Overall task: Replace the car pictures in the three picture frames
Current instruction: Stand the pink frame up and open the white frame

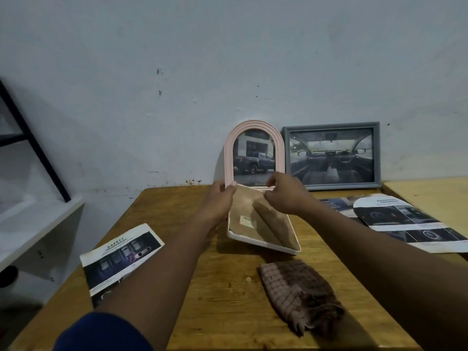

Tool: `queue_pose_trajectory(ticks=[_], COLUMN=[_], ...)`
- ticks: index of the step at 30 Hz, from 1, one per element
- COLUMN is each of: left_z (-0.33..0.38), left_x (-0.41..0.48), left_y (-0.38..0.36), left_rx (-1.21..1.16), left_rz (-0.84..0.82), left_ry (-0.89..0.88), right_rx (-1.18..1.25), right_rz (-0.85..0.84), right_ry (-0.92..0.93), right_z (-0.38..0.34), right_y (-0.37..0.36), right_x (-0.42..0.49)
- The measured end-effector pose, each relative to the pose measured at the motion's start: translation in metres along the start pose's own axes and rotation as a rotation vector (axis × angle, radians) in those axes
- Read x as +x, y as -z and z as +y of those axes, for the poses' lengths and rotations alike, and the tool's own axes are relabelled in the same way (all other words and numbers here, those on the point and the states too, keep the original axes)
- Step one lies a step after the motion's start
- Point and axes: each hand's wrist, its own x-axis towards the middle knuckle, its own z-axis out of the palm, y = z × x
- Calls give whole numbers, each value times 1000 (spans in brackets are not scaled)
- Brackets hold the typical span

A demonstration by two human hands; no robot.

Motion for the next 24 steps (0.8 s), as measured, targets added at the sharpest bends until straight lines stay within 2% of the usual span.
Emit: queue_pose_trajectory(ticks=[4,6,8,11,13,20,24], left_z=[-33,-42,-49,-57,-61,-75,-83], left_x=[-7,-12,-11,0,9,30,33], left_y=[0,-1,-2,-3,-6,-22,-27], left_rx=[117,78,144,466,581,669,634], left_rz=[-11,-46,-44,-29,4,-24,-24], left_ry=[46,43,4,-89,-126,-210,-216], right_rx=[-64,-69,-73,-125,-165,-279,-327], right_rz=[16,-8,-25,-6,-8,-121,-25], right_ry=[-118,-124,-103,-86,-74,-56,0], right_z=[46,61,70,74,71,64,65], right_y=[-16,-24,-33,-43,-47,-64,-79], right_x=[-4,-8,-9,-1,8,44,43])
